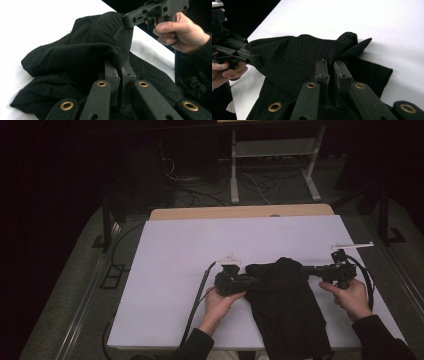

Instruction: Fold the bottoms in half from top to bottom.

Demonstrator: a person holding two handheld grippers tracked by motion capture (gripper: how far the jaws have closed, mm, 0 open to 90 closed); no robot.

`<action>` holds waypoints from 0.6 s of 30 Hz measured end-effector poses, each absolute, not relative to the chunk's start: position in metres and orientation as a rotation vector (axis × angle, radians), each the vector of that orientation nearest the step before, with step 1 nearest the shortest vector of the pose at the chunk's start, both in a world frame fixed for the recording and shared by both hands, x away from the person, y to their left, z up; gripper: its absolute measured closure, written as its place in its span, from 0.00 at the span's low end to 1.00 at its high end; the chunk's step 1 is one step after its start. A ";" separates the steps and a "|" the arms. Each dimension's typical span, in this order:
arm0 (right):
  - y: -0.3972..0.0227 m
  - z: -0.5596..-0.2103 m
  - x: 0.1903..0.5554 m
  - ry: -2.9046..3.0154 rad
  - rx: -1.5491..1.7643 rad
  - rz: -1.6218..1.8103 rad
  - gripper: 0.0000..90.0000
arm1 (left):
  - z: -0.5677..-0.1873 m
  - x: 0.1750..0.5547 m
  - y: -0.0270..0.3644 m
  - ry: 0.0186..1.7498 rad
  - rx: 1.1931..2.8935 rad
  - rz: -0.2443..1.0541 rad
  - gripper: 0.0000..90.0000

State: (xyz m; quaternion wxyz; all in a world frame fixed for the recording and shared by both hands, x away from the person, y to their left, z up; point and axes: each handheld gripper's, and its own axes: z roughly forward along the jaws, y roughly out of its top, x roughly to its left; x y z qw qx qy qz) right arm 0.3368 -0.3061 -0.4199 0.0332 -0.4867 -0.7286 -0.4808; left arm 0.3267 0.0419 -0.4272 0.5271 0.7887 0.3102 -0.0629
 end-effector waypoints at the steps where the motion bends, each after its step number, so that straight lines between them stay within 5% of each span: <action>1: -0.306 -0.420 0.336 -2.242 -1.500 -1.471 0.91 | -0.429 0.326 0.042 0.741 1.886 -0.156 0.96; 18: -0.310 -0.429 0.325 -2.259 -1.489 -1.376 0.91 | -0.444 0.313 0.037 0.713 1.944 -0.202 0.96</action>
